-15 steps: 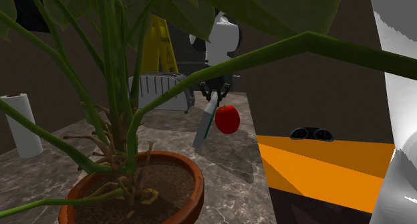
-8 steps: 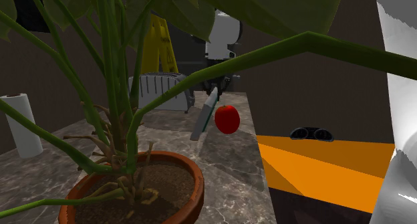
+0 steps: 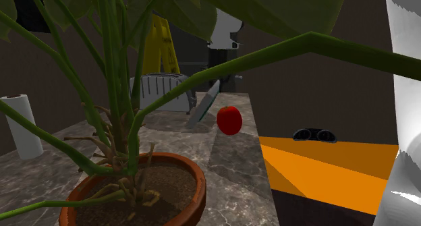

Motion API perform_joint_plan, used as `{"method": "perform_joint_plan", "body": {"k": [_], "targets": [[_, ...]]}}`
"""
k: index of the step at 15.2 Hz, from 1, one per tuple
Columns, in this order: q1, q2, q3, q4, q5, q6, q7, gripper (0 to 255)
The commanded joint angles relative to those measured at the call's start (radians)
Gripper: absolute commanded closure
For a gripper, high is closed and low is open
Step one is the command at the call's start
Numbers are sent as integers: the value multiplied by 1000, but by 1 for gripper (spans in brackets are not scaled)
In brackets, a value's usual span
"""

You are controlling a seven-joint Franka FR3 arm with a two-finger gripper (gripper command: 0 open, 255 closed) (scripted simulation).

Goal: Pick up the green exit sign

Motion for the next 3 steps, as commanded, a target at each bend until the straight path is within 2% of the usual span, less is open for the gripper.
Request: {"method": "perform_joint_plan", "body": {"k": [1,3], "targets": [[2,-8,-1,18,-4,-26,5,255],[2,-9,-1,20,-4,-27,5,255]]}}
